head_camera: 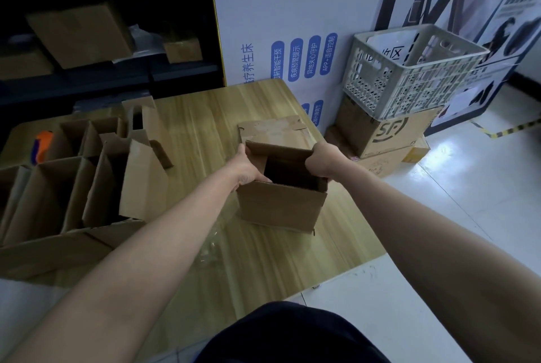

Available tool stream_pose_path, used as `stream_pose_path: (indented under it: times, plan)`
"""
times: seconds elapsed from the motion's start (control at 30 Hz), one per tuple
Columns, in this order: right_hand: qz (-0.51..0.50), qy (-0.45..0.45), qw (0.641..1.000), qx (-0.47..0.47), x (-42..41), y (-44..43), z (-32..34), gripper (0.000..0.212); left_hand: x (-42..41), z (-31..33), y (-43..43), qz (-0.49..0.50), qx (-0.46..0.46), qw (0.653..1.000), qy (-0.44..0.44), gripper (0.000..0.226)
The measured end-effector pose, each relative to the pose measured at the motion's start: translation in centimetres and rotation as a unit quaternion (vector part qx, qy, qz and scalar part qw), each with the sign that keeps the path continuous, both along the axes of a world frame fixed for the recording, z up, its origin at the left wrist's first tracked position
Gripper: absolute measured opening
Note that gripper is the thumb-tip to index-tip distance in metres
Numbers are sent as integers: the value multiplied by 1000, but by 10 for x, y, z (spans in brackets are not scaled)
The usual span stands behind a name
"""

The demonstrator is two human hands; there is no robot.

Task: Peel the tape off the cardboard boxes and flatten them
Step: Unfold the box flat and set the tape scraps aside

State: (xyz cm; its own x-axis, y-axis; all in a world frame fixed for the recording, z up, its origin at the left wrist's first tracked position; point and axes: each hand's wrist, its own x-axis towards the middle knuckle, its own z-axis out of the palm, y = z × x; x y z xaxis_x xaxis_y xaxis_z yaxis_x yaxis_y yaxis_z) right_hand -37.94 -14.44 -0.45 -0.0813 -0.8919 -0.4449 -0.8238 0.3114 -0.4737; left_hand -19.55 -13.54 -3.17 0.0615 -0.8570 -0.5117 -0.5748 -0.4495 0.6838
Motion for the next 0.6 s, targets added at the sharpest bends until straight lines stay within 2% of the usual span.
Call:
stream_pose_path:
  times: [0.17, 0.27, 0.33, 0.43, 0.5, 0.6]
  plan:
    - [25, -4, 1000, 6, 5, -2, 8, 39, 12, -1, 1, -2, -22, 996, -82, 107]
    - [42, -20, 999, 6, 10, -2, 12, 42, 22, -5, 5, -1, -35, 993, -111, 100]
    - [52, -38, 998, 24, 14, -3, 17, 37, 29, -4, 4, 3, -60, 991, -122, 86]
    - [57, -86, 993, 59, 19, -6, 25, 30, 38, 4, 0, 9, -104, 987, -124, 52]
    - [51, -112, 989, 79, 21, -10, 28, 33, 47, 11, -4, 31, -122, 983, -133, 32]
    - [17, -136, 987, 90, 27, -12, 26, 45, 58, 19, -6, 118, -139, 977, -110, 30]
